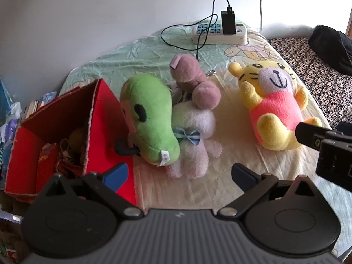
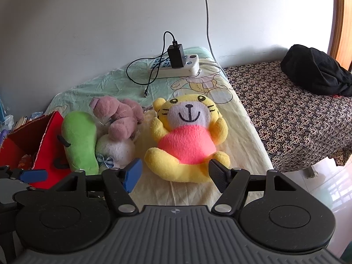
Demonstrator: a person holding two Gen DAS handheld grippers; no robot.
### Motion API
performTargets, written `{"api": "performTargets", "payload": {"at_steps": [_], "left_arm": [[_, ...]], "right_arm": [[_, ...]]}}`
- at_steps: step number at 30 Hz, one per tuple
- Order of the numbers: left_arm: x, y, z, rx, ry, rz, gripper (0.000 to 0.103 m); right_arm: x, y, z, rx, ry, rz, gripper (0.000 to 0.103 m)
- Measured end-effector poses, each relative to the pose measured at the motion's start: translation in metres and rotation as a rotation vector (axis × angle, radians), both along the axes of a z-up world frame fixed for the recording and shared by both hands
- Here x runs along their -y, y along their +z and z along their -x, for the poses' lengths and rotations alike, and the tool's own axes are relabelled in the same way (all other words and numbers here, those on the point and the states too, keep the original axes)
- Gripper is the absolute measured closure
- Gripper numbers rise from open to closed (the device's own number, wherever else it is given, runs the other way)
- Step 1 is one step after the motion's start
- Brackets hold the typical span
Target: Organize objects
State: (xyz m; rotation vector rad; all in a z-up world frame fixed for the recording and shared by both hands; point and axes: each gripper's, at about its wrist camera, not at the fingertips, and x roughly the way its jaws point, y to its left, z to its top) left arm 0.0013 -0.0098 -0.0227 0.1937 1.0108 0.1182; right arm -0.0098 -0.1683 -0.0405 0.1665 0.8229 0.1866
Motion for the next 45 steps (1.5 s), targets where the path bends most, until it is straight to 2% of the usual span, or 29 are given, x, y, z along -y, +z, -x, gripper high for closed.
{"api": "performTargets", "payload": {"at_steps": [3,13,17,20,24,31,39,45], "left_arm": [[-0.001,-0.002,-0.003,-0.016,0.003,0.023,0.002],[-0.008,-0.014,-0.018,-0.107,-0.048,0.228,0.005],[-0.015,-0.005,-0.026,-0.068,-0.071,0.332,0.004],[-0.008,0.001,-0.034,-0.040,-0.140,0.383,0.002],[0.011,-0.005,-0.054,-0.059,-0.209,0.402,0.002],[0.033,-0.037,-0.094,-0.164,-0.218,0.500,0.002],[0.047,-0.065,-0.118,-0.208,-0.227,0.496,0.003],[0.049,-0.077,-0.124,-0.235,-0.240,0.512,0.010]], "right_arm": [[0.003,0.001,0.000,0.009,0.000,-0.008,0.033],[0.028,0.005,-0.007,0.059,-0.015,-0.066,0.034],[0.051,0.000,-0.019,0.047,-0.058,-0.104,0.034],[0.068,-0.012,-0.035,0.010,-0.082,-0.168,0.034],[0.086,-0.030,-0.056,-0.049,-0.100,-0.265,0.034],[0.098,-0.062,-0.089,-0.121,-0.062,-0.399,0.033],[0.099,-0.091,-0.113,-0.188,-0.007,-0.512,0.035],[0.090,-0.101,-0.126,-0.211,0.019,-0.538,0.034]]}}
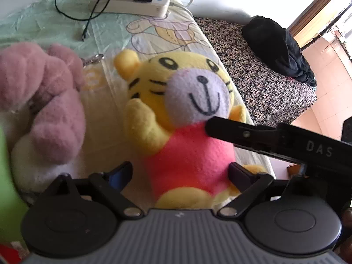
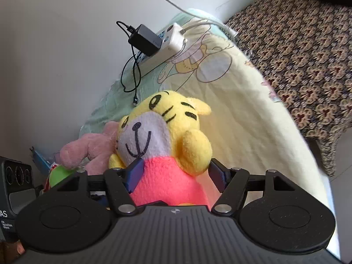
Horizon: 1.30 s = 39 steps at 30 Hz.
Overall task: Organize objects
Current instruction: 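Move the right gripper to the yellow tiger plush and grasp it, then carry the tiger plush with the right gripper over the red box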
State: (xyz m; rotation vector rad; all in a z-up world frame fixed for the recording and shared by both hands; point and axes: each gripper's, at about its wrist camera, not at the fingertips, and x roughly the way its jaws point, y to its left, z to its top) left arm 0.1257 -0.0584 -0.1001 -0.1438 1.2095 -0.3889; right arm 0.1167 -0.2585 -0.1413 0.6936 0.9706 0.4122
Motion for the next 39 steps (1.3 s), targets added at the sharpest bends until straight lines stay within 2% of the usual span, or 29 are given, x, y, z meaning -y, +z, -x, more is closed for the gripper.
{"api": "performTargets", "payload": {"at_steps": [3,6,11,18,28,36,39], "left_arm": [[0.001,-0.001,-0.001,0.016,-0.011,0.002,0.013],[0.003,-0.001,0.001,0.032,-0.021,0.004,0.016],[0.005,0.004,0.009,0.047,-0.028,0.004,0.021],[0.006,0.014,0.040,0.053,-0.060,0.036,0.022],[-0.004,0.033,0.112,0.076,-0.106,0.037,0.022],[-0.033,0.058,0.165,0.171,-0.112,0.002,0.022],[-0.055,0.069,0.177,0.199,-0.106,0.009,0.022]], "right_arm": [[-0.001,-0.010,-0.007,-0.040,0.010,-0.073,0.034],[-0.007,-0.016,-0.006,-0.059,0.017,-0.129,0.042],[-0.011,-0.008,0.007,-0.012,0.026,-0.095,0.052],[-0.007,0.008,0.042,0.023,0.049,-0.040,0.053],[-0.017,0.031,0.103,0.048,0.088,0.015,0.053],[-0.043,0.052,0.136,0.077,0.144,0.003,0.053],[-0.065,0.065,0.148,0.117,0.168,0.022,0.053]]}}
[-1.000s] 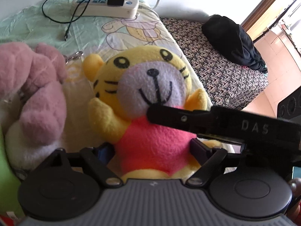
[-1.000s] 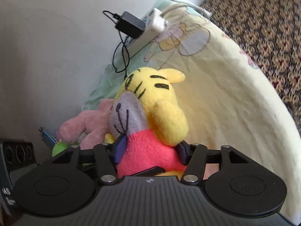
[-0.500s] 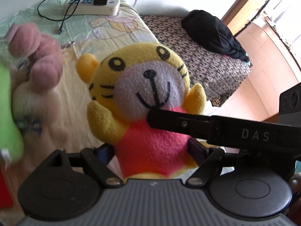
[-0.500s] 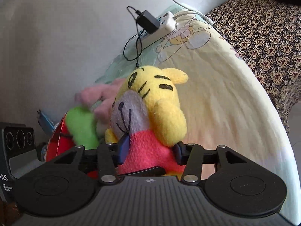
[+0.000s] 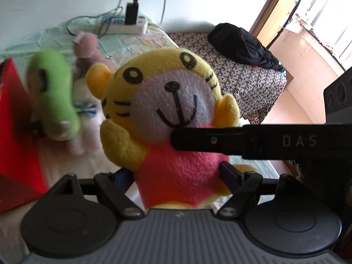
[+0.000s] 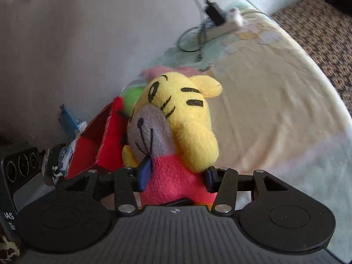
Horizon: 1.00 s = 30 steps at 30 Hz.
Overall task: Organize objects
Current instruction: 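Carry the tiger plush with the right gripper over the red box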
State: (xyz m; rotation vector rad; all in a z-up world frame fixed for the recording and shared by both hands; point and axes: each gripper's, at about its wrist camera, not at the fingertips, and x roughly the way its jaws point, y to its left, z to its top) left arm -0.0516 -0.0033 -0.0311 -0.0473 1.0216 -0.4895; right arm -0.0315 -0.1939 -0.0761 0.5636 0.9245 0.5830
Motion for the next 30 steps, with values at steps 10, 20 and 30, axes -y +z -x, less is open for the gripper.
{"api": "performTargets", "payload": {"at_steps": [10,20,30], "left_arm": [[-0.093,0.038,0.027,0.098,0.022,0.035,0.022],[-0.182,0.056,0.022,0.152,0.052,0.062,0.022],[-0.238,0.052,-0.015,0.161,0.069,0.117,0.021]], "right_arm": [[-0.089,0.040,0.025,0.140,0.020,0.046,0.052],[-0.174,0.061,0.027,0.217,0.019,0.073,0.052],[-0.236,0.067,0.004,0.265,-0.008,0.143,0.052]]}}
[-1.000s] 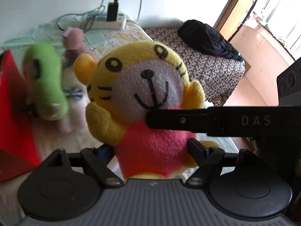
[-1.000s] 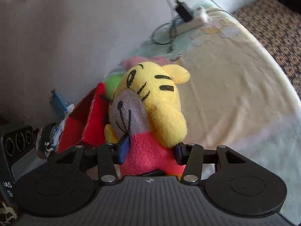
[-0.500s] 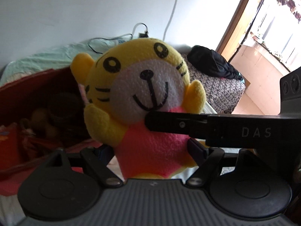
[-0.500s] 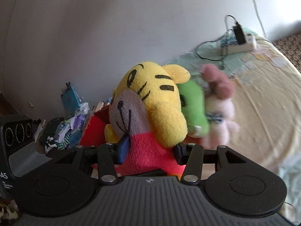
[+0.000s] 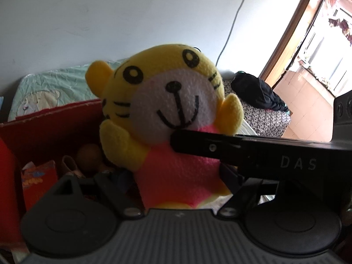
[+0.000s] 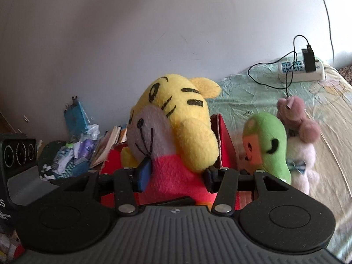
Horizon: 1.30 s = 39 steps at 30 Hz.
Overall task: Organize objects
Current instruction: 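Carry the tiger plush with the right gripper over the red box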
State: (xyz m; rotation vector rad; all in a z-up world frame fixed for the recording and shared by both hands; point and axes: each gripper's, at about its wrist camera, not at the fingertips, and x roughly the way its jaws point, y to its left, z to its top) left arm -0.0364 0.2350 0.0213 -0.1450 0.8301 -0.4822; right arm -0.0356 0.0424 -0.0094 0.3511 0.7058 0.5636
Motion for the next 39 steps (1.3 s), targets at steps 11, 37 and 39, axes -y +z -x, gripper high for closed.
{"api": "performTargets", "payload": {"at_steps": [11,37,39], "left_arm": [[-0.032,-0.031,-0.034,-0.073,0.014,0.096,0.020],[-0.039,-0.073,-0.051,-0.180,0.059,-0.046,0.010],[-0.037,-0.074,-0.050,-0.175,0.060,-0.051,0.010]], "right_arm": [[-0.029,-0.020,-0.025,-0.045,-0.050,0.082,0.052],[-0.049,-0.029,-0.034,-0.077,-0.116,0.229,0.058],[-0.049,-0.028,-0.035,-0.069,-0.122,0.234,0.064]]}}
